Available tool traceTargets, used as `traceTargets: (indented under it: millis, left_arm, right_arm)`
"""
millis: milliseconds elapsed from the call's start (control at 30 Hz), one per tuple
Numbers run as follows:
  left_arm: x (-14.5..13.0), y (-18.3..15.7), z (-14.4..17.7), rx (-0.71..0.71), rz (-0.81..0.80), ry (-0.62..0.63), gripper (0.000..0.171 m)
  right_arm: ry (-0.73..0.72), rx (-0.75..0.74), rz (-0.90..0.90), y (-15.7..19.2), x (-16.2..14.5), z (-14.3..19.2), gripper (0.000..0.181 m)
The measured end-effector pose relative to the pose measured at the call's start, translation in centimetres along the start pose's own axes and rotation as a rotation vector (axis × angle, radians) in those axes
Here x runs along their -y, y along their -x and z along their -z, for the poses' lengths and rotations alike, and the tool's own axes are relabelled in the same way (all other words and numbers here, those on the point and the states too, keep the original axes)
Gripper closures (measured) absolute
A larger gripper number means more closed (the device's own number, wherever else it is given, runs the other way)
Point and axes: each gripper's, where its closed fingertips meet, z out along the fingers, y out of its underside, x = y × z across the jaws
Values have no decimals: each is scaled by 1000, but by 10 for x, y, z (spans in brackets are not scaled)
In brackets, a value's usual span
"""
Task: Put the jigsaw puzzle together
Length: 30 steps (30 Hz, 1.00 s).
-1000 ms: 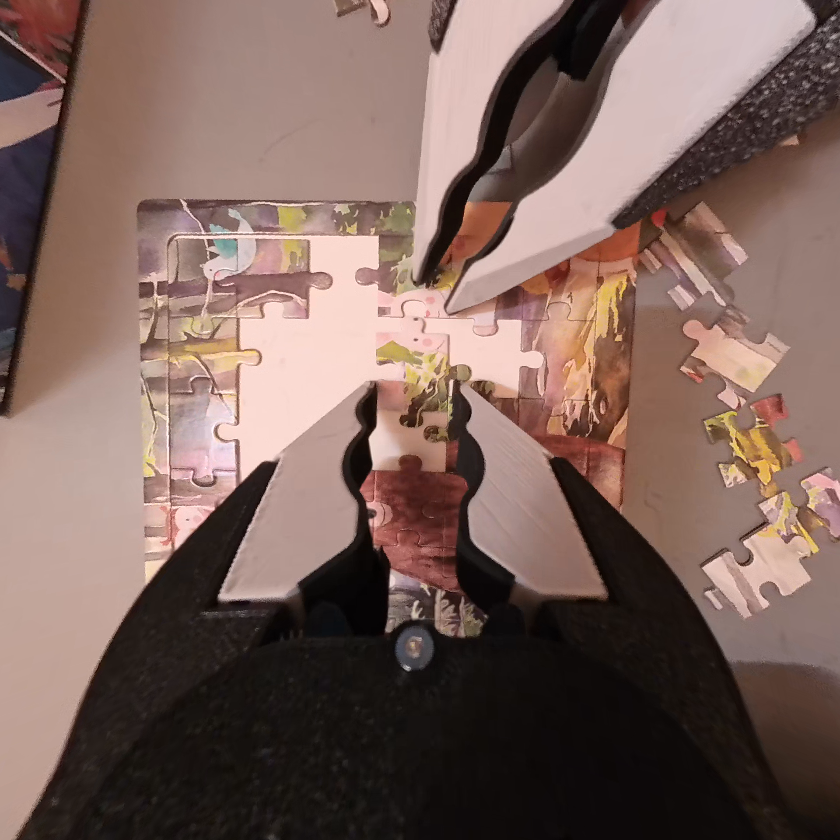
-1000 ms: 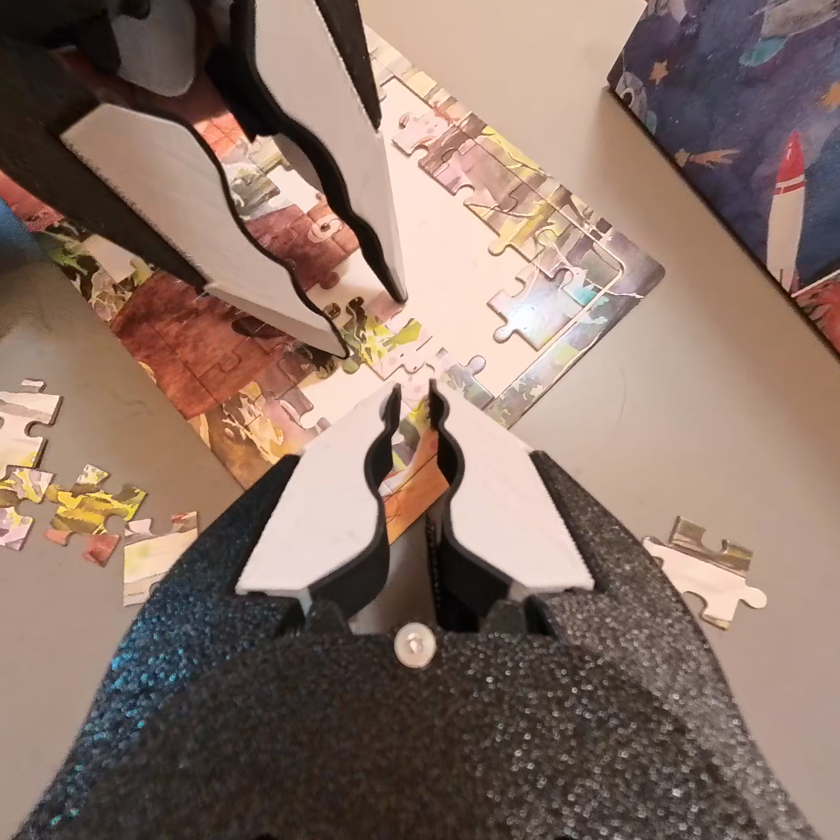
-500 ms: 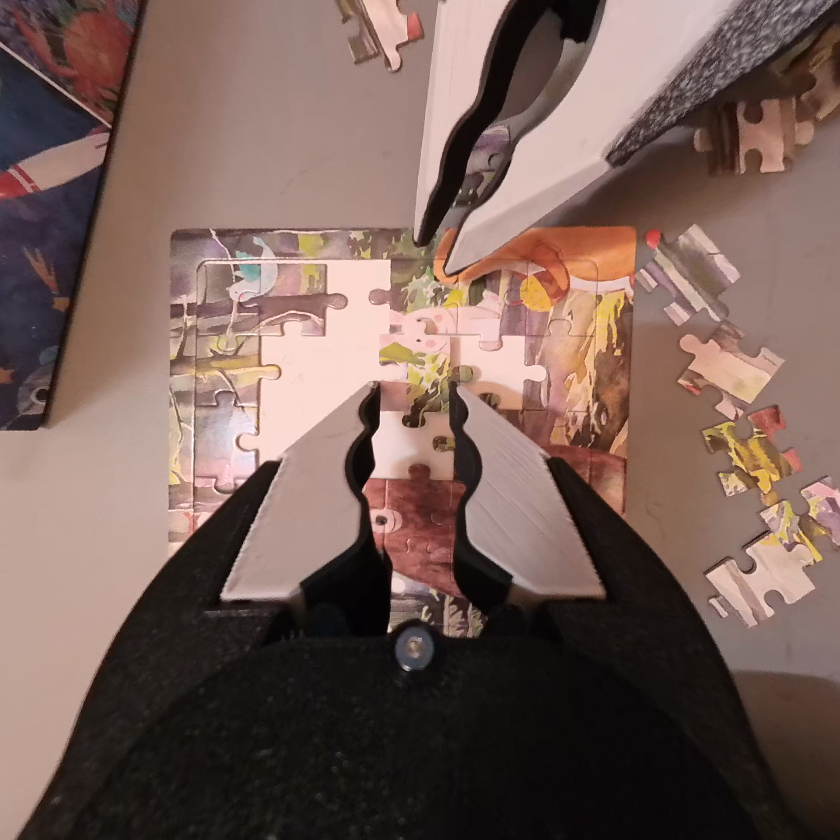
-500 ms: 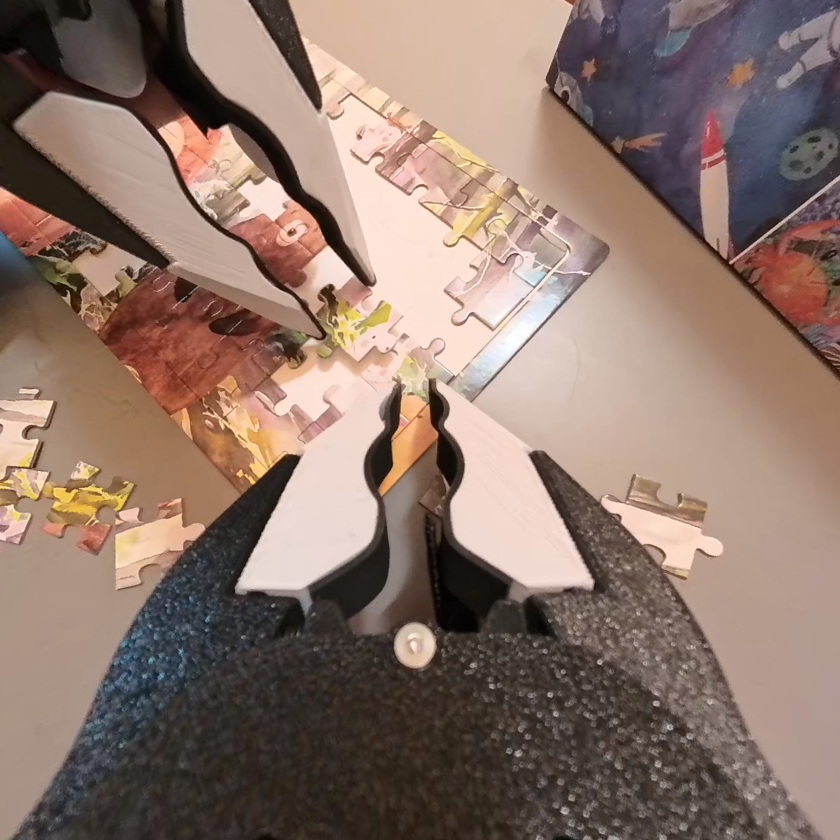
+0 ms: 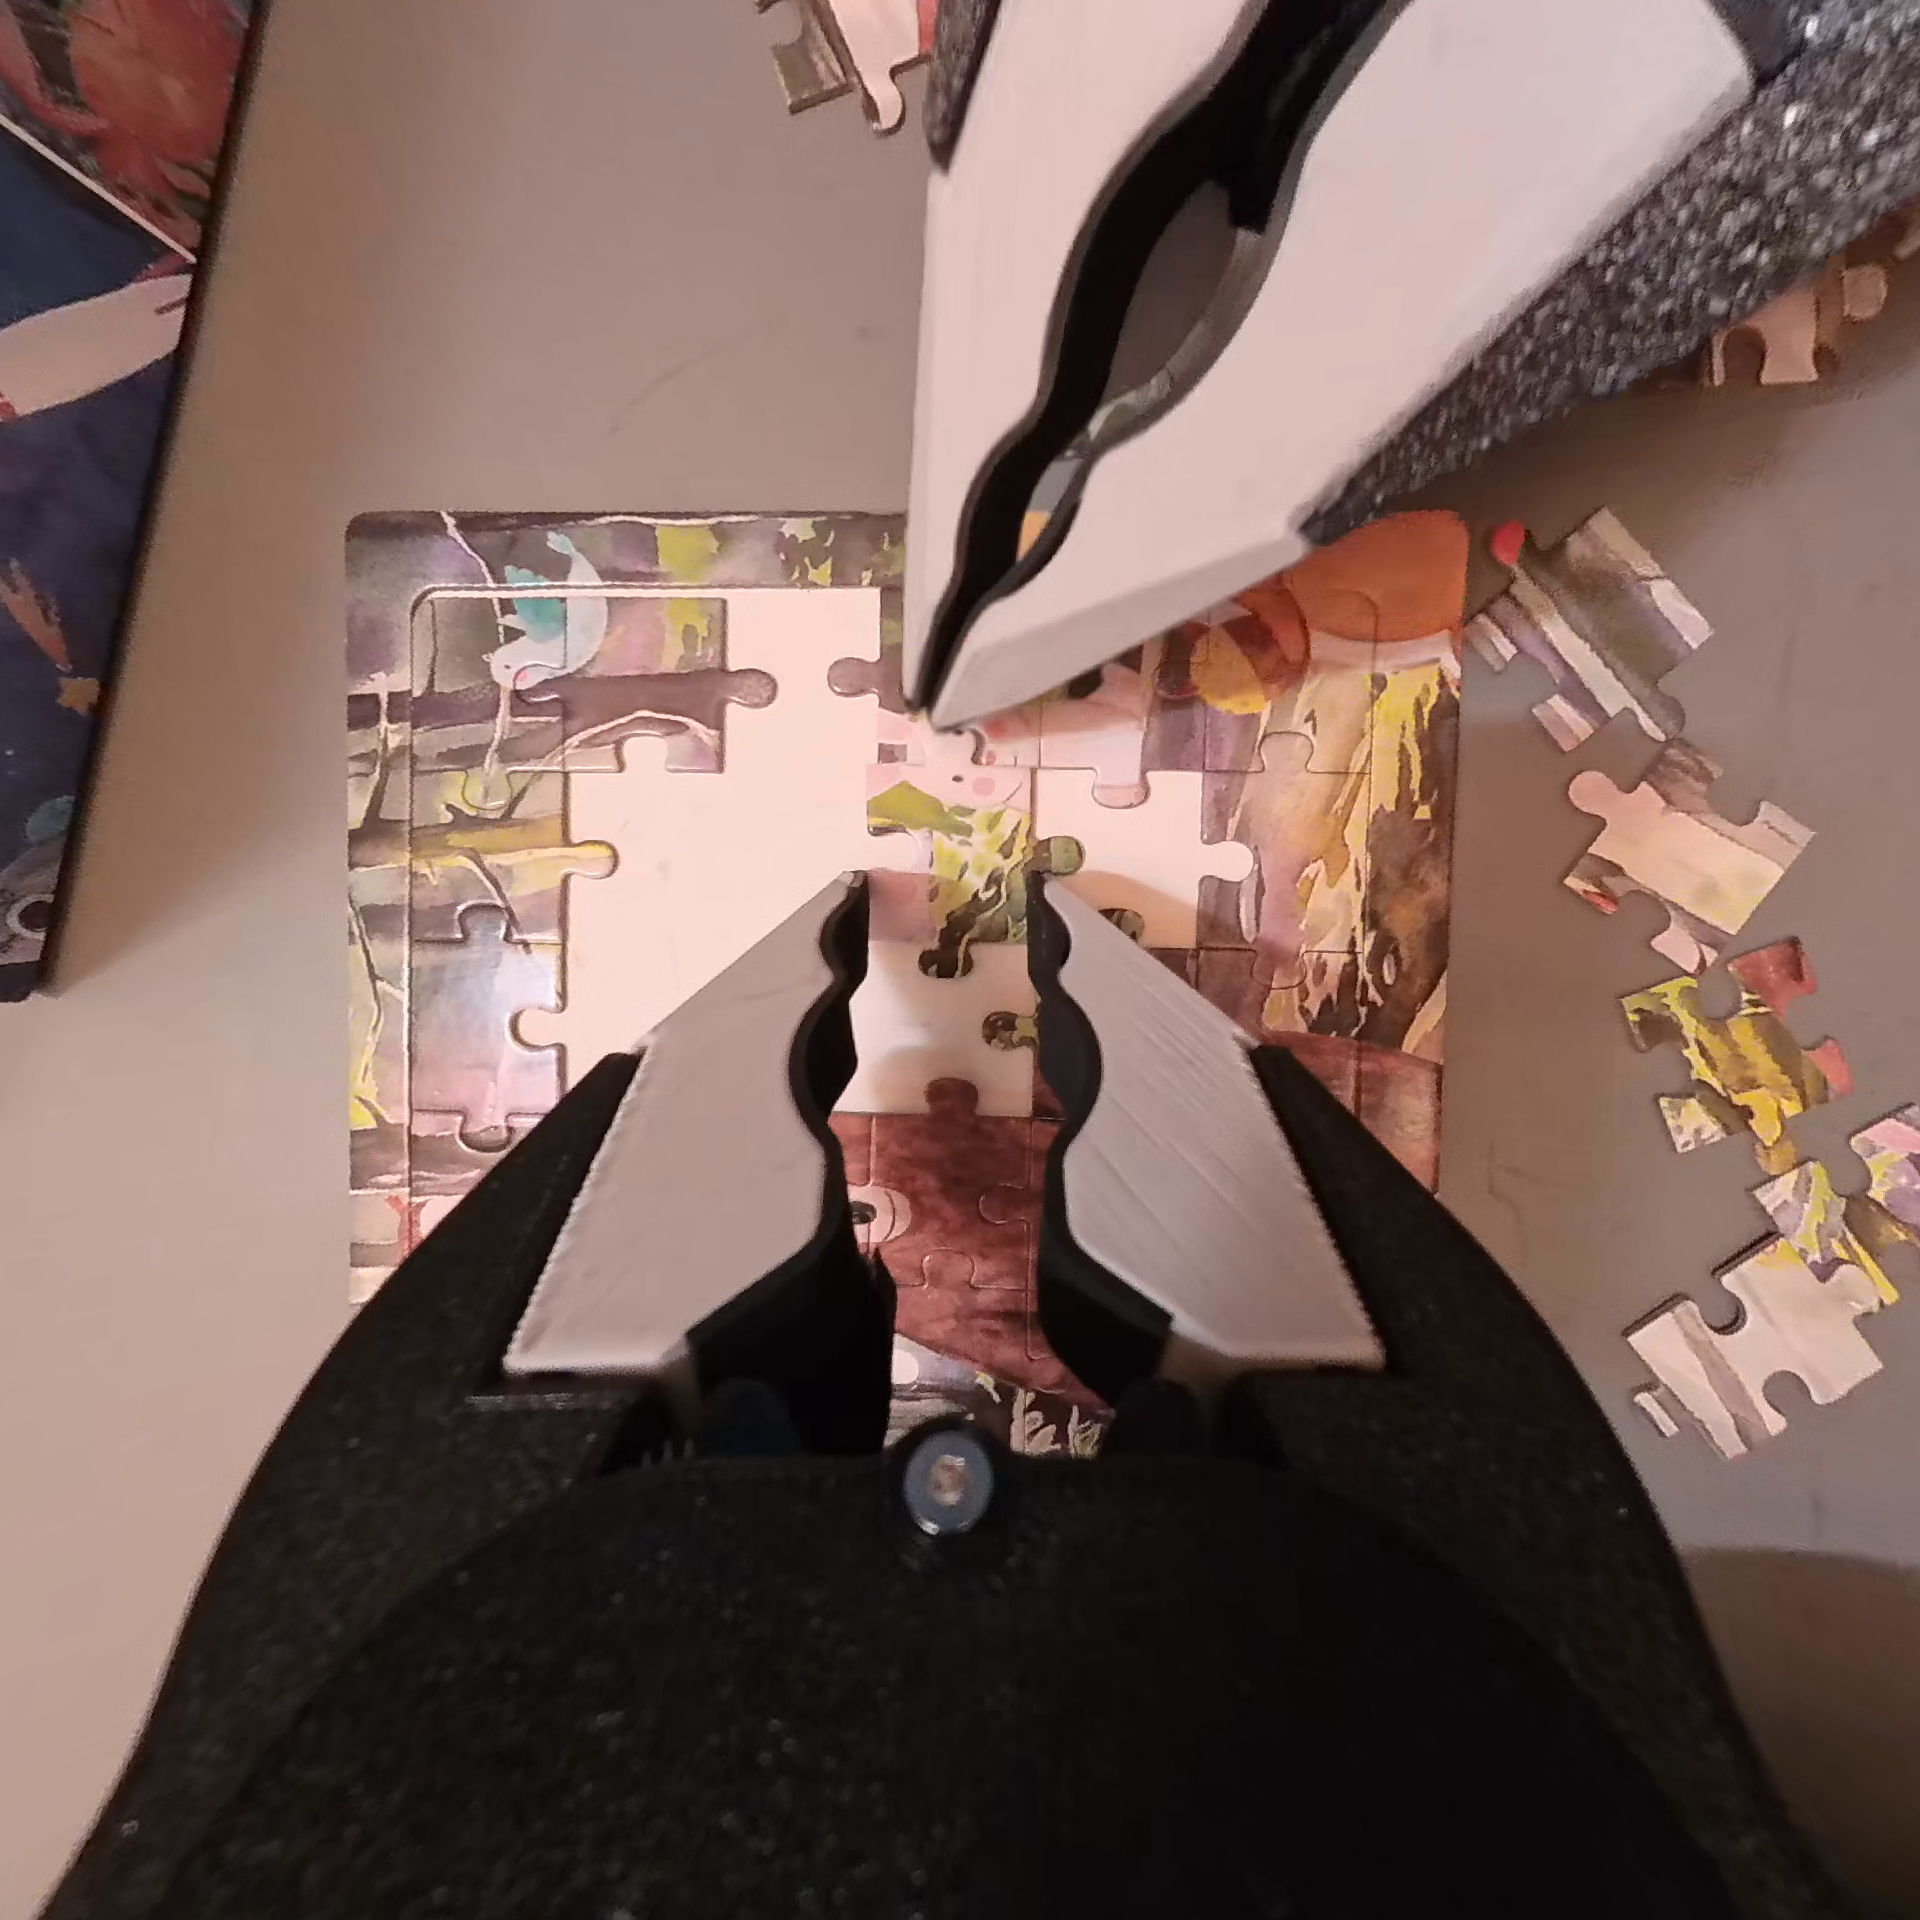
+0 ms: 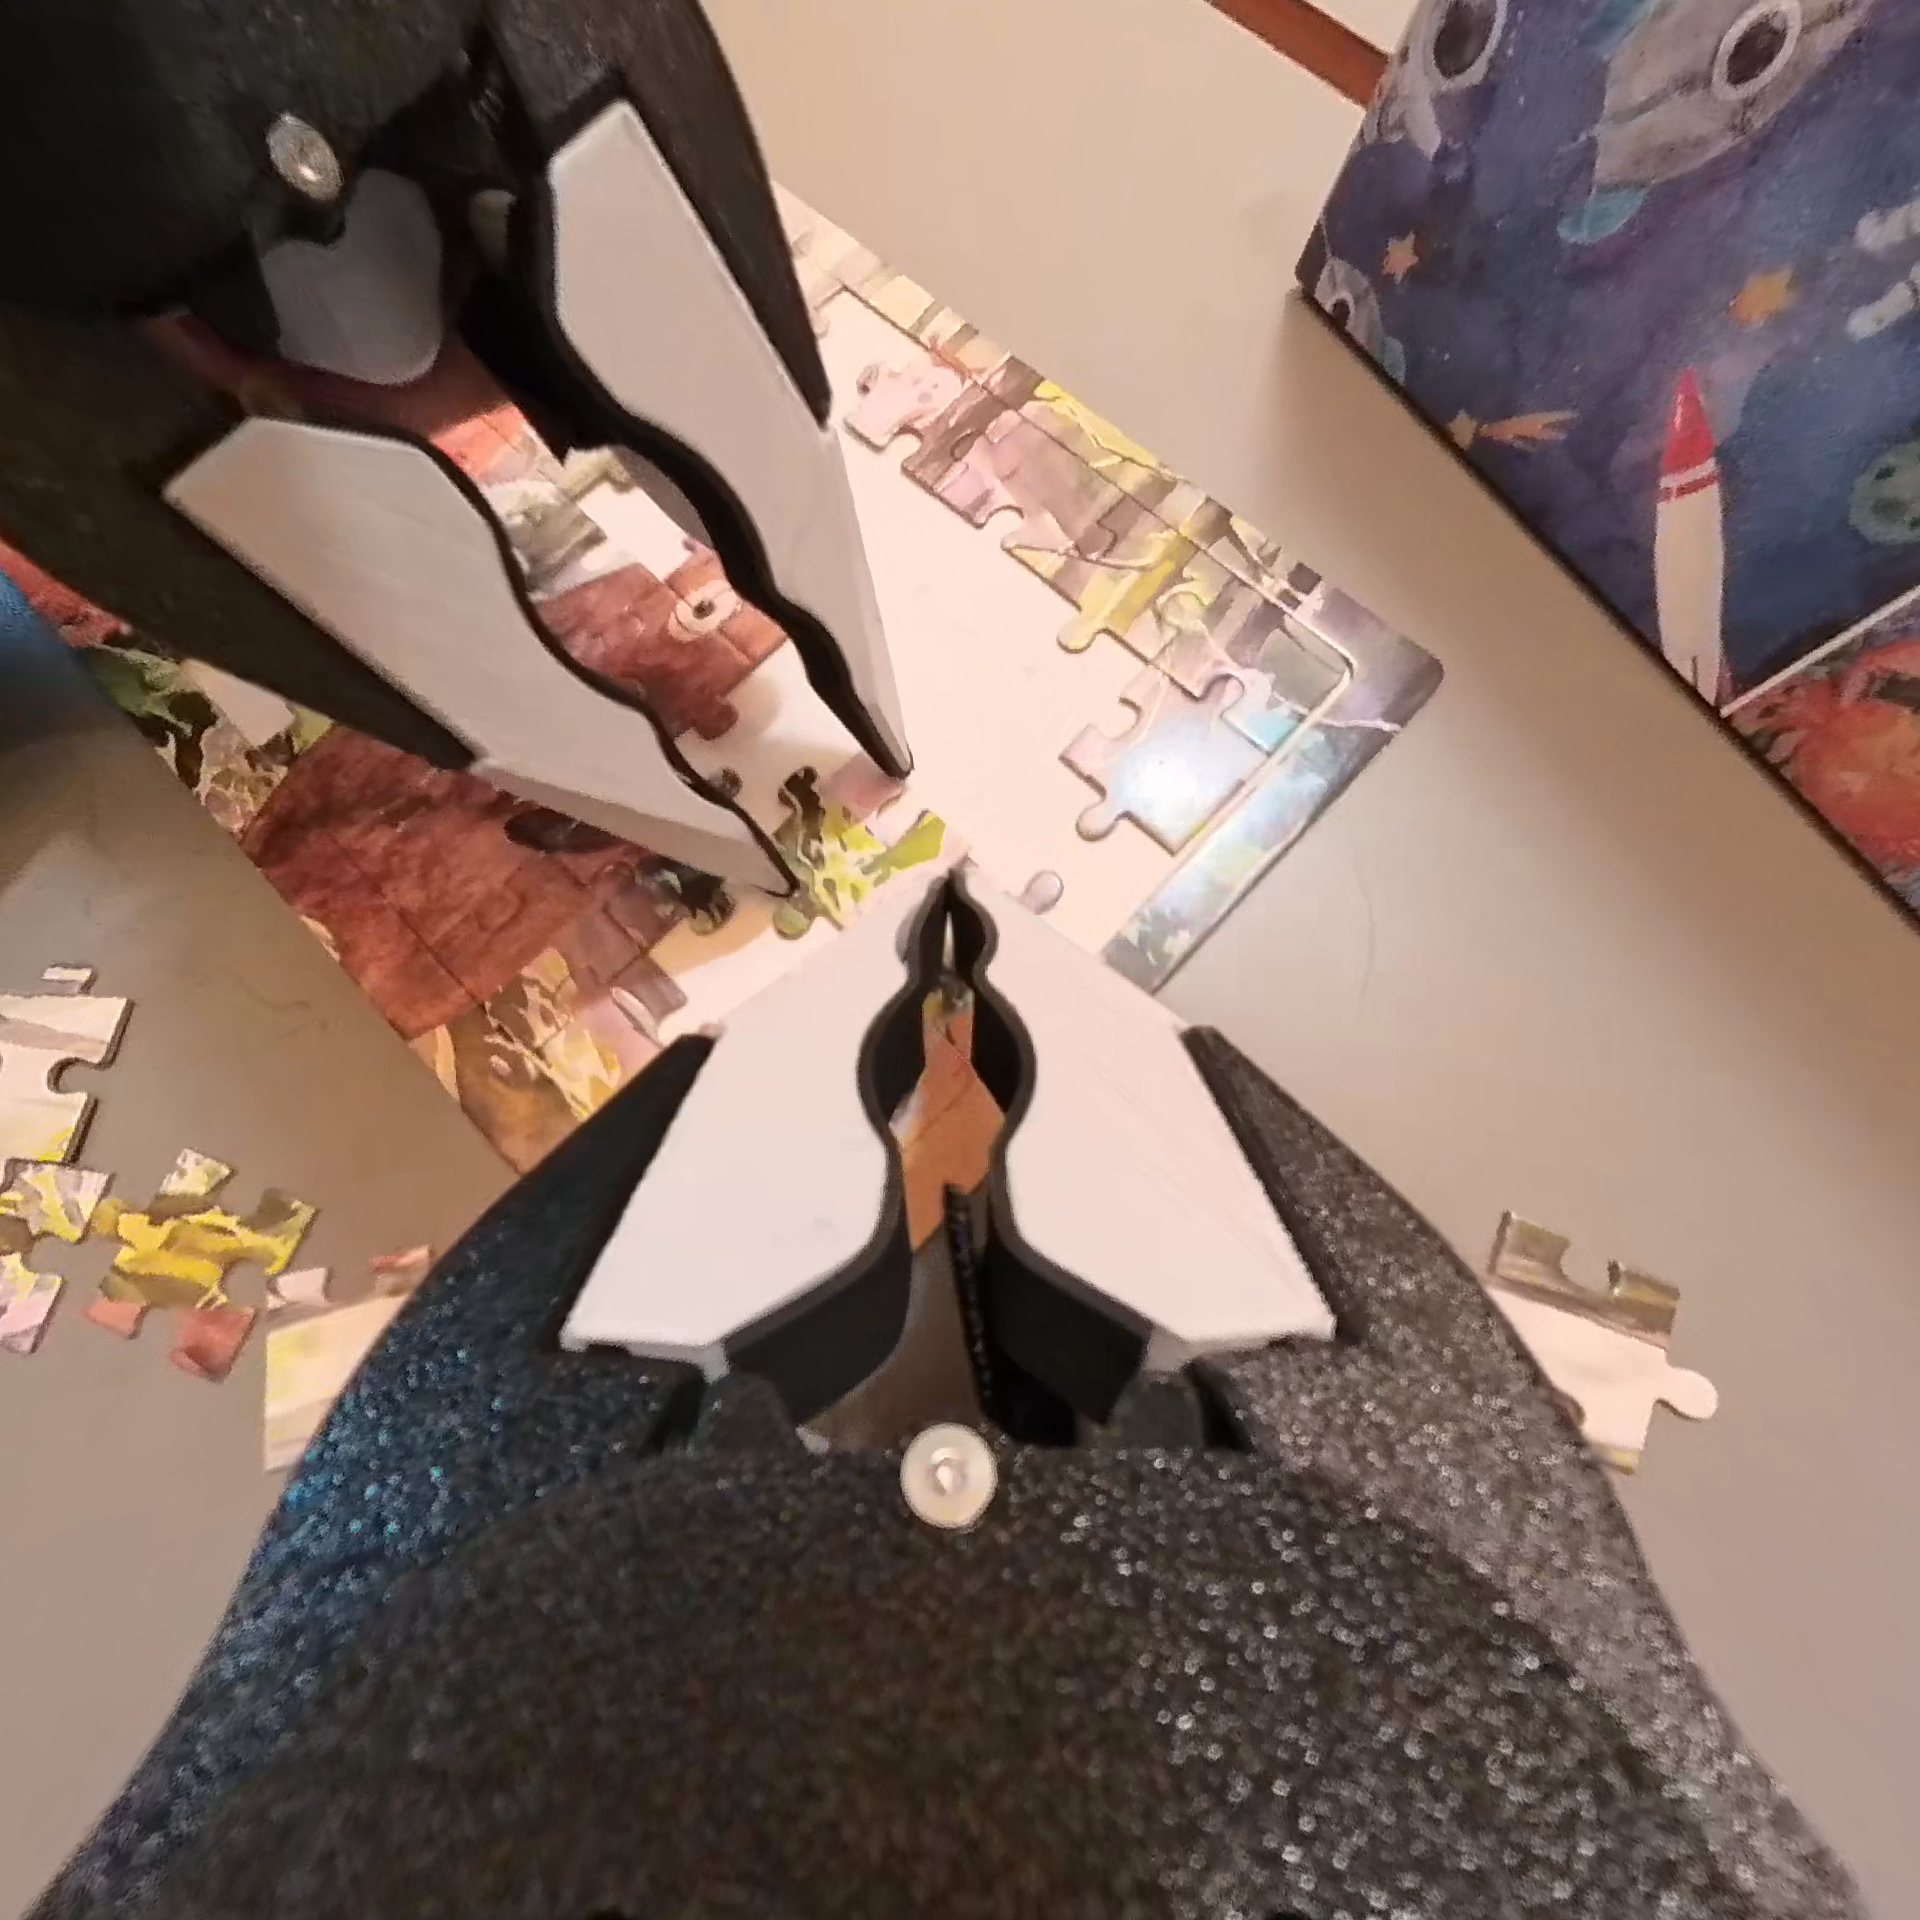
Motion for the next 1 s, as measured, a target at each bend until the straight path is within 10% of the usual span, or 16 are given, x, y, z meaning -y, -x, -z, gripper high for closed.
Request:
traceTargets:
  millis: [1000]
  left_arm:
    - [5,-1,1,1,-8,-34,145]
  right_arm:
    - [68,-5,3,3,-12,-9,181]
